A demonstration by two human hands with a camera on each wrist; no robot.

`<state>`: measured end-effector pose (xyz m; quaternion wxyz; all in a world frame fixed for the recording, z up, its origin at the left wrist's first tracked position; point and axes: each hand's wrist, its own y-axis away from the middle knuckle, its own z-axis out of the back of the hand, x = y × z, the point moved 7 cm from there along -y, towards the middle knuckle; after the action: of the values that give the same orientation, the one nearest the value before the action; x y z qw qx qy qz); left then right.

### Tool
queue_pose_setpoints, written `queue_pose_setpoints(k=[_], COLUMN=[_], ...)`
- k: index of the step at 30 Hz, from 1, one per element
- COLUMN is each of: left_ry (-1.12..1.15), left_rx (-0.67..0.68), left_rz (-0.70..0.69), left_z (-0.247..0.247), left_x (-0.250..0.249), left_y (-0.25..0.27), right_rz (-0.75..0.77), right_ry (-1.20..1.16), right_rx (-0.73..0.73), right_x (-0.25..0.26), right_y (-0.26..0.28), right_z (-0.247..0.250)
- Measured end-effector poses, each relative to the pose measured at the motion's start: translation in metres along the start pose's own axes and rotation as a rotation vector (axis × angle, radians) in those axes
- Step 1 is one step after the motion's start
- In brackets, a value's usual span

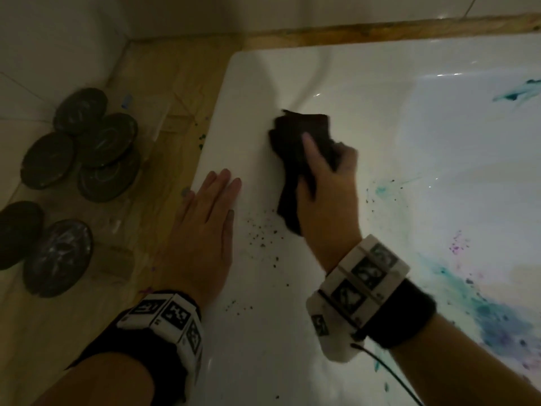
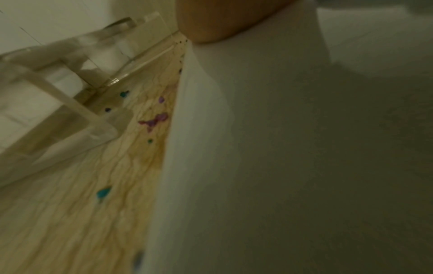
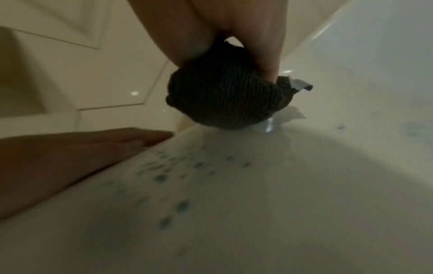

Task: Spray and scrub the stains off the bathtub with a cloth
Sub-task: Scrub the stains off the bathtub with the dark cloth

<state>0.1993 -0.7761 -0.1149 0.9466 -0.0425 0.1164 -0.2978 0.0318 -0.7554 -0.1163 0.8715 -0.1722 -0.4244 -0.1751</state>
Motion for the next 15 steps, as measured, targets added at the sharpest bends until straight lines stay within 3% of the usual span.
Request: queue_pose_setpoints(k=[2,5,10,15], left_ry=[0.006,0.003,0.021,0.001], left_rx=[-0.014,-0.03,-0.014,-0.021], left_rz=[-0.003,-0.024,-0.005,-0.004], left_z=[0.0,0.0,0.0,0.001], left_x=[0.001,0.001,0.001,-0.001], left_y=[-0.001,-0.002,0.0,-0.001], right_rz=[0.104,0.101,-0.133,-0.125], right_ry=[0.021,0.154,0.251,-0.061], right_rx=[0.049,0.129,0.202,0.126], right_x=[0.026,0.027,-0.029,-0.021], right_y=[0.018,0.028,0.0,0.01], right_z=[-0.024,-0.049,-0.03,0.002])
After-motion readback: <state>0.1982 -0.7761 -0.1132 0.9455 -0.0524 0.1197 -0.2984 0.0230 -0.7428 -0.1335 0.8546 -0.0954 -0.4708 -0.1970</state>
